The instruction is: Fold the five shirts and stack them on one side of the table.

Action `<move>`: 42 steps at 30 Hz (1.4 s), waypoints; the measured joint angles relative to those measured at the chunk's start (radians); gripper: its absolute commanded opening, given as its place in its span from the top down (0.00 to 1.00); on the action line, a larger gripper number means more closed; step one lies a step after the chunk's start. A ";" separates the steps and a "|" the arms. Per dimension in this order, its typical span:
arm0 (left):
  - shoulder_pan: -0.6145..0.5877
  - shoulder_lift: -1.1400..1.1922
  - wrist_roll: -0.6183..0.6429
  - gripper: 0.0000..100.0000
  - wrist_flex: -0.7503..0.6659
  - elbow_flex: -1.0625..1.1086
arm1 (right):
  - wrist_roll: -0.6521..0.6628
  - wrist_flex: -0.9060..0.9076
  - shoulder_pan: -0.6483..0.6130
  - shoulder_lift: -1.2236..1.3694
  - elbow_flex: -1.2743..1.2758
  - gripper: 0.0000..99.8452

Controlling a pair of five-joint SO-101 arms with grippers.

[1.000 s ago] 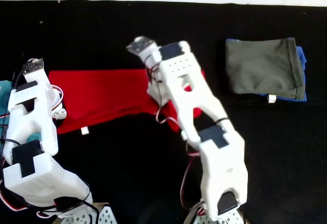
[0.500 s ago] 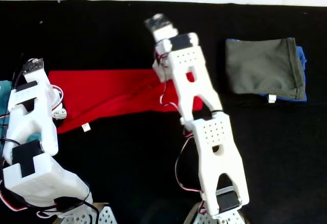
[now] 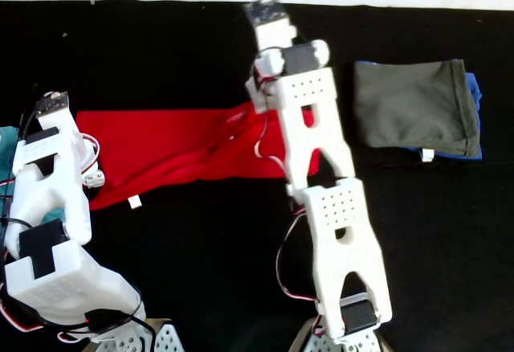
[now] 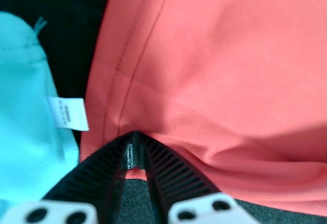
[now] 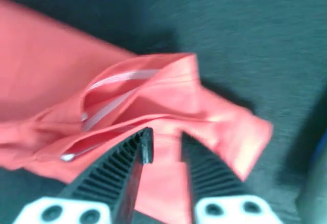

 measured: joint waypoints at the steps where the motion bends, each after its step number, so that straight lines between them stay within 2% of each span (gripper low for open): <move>1: 0.000 0.000 0.000 0.99 0.000 0.000 | 0.008 0.000 -0.023 0.000 0.025 1.00; 8: 0.000 0.000 0.000 0.99 0.000 0.000 | 0.018 -0.015 -0.123 0.005 0.098 0.99; 17: 0.000 0.000 0.000 0.99 0.000 0.000 | 0.018 -0.324 -0.123 0.133 0.133 0.99; 21: 0.000 0.000 0.000 0.99 0.000 0.000 | 0.018 -0.388 -0.123 0.138 0.130 0.99; 27: 0.000 0.000 0.000 0.99 0.000 0.000 | 0.018 -0.365 -0.123 0.138 0.014 0.99; 35: 0.000 0.000 0.000 0.99 0.000 0.000 | 0.018 -0.160 -0.123 0.140 -0.043 0.99; 42: 0.000 0.000 0.000 0.99 0.000 0.000 | 0.018 -0.183 -0.127 0.215 -0.040 0.99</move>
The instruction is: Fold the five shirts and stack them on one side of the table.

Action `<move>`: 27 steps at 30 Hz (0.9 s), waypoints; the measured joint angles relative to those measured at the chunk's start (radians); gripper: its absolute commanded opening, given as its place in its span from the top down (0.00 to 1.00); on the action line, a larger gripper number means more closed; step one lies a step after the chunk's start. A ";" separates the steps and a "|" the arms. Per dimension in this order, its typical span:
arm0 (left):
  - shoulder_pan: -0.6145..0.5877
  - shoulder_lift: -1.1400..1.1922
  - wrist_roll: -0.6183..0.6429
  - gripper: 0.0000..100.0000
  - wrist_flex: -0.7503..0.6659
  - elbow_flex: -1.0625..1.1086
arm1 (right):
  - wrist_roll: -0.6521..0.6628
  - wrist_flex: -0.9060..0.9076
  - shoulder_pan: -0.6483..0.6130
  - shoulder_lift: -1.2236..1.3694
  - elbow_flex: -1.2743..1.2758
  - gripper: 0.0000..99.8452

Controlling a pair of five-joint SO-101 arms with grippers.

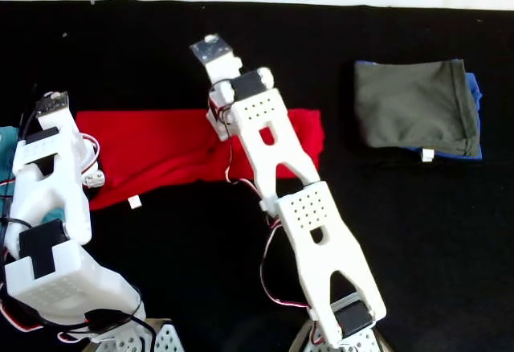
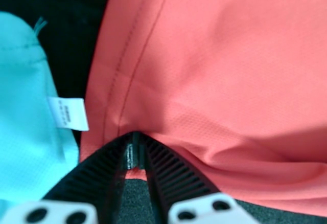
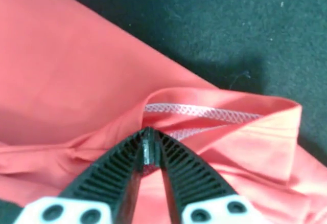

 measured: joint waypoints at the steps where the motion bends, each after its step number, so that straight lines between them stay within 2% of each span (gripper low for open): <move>1: 0.000 0.000 0.000 0.99 0.000 0.000 | 0.000 -0.018 -0.008 0.003 0.000 0.99; 10: 0.000 0.000 0.000 0.99 0.000 0.000 | 0.000 -0.189 -0.055 0.011 0.002 0.99; 17: 0.000 0.000 0.000 0.99 0.000 0.000 | 0.000 -0.213 -0.049 0.012 -0.043 0.99; 22: 0.000 0.000 0.000 0.99 0.000 0.000 | 0.000 -0.084 0.026 0.012 -0.176 0.99; 27: 0.000 0.000 0.000 0.99 0.000 0.000 | 0.000 0.087 0.087 0.011 -0.201 0.99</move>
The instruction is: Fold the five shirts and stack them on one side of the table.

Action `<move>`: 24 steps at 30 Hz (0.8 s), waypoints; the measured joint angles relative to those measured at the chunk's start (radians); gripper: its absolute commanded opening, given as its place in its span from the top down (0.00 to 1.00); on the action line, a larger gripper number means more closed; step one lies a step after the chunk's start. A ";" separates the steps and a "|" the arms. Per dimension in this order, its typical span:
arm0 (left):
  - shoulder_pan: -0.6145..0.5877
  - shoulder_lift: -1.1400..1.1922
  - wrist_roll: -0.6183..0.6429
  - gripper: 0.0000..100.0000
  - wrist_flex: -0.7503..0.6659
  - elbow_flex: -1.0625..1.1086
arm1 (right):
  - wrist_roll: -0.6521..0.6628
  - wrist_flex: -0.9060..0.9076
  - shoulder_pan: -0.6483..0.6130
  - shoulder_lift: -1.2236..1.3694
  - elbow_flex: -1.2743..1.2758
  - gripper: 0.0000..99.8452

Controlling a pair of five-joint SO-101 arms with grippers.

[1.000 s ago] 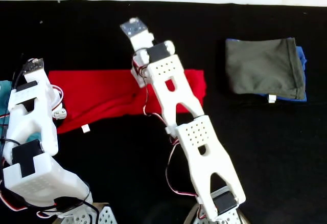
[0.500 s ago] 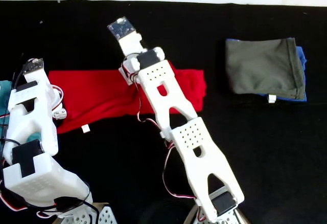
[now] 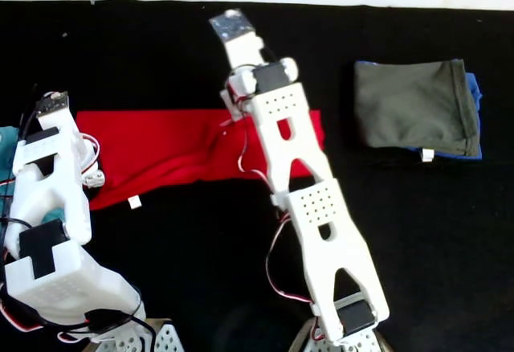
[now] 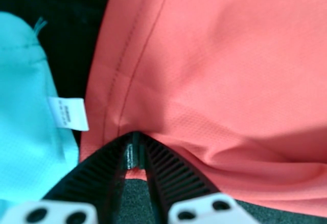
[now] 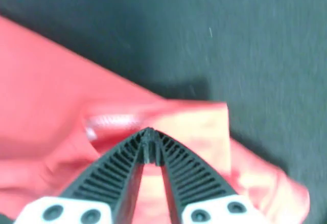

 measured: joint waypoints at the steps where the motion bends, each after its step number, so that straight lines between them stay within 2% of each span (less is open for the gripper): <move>1: 0.000 0.000 0.000 0.99 0.000 0.000 | 0.000 0.021 0.006 0.000 0.000 0.99; 7: 0.000 0.000 0.000 0.99 0.000 0.000 | 0.000 0.049 0.009 0.037 0.026 0.99; 17: 0.000 0.000 0.000 0.99 0.000 0.000 | 0.000 -0.089 -0.107 0.081 0.009 0.99; 24: 0.000 0.000 0.000 0.99 0.000 0.000 | 0.000 -0.129 -0.126 0.081 0.006 0.99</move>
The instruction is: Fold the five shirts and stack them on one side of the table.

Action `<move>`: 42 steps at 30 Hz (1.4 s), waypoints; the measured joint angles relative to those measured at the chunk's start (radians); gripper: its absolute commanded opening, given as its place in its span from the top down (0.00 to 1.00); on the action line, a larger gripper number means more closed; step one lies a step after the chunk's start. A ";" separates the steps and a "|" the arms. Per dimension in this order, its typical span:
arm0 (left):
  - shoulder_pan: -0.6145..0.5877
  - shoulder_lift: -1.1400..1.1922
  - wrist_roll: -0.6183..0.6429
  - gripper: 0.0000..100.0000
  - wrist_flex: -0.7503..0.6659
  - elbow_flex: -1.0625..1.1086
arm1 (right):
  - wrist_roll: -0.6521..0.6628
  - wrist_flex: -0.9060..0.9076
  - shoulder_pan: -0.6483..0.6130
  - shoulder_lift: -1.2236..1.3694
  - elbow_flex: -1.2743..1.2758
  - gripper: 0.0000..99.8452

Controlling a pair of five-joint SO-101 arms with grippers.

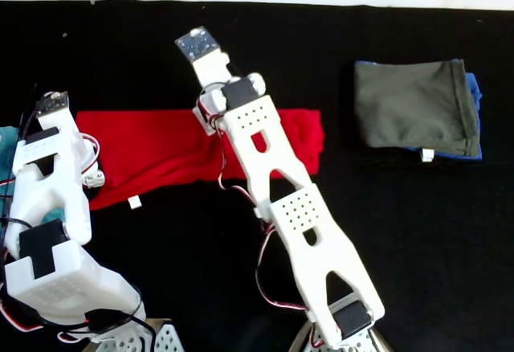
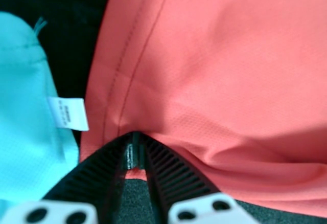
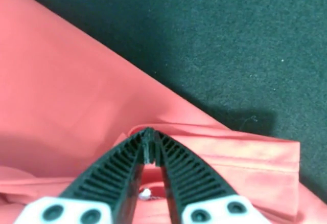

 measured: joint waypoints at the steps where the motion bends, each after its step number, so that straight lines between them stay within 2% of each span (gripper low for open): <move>1: 0.000 0.000 0.000 0.99 0.000 0.000 | 0.000 0.003 0.005 0.000 0.000 0.99; 5: 0.000 -0.021 0.000 0.95 0.020 -0.017 | 0.000 0.101 0.061 -0.009 -0.031 0.99; 9: -0.002 -0.055 0.000 0.81 0.170 -0.121 | 0.041 0.210 0.121 -0.055 -0.031 0.99; 11: -0.003 -0.068 -0.002 0.78 0.262 -0.206 | 0.051 0.216 0.146 -0.094 -0.031 0.99; 14: -0.014 -0.068 -0.031 0.79 0.350 -0.339 | 0.055 0.224 0.170 -0.173 -0.028 0.99; 17: -0.038 -0.003 -0.083 0.79 0.373 -0.463 | 0.055 0.224 0.170 -0.296 0.037 0.99; 26: -0.074 0.419 -0.201 0.79 0.497 -0.888 | 0.055 0.224 0.143 -0.784 0.534 0.99; 33: -0.038 0.695 -0.209 0.79 0.618 -1.197 | 0.057 0.224 0.141 -1.120 0.819 0.99; 42: 0.061 0.867 -0.210 0.80 0.848 -1.459 | 0.057 0.224 0.140 -1.402 1.068 0.99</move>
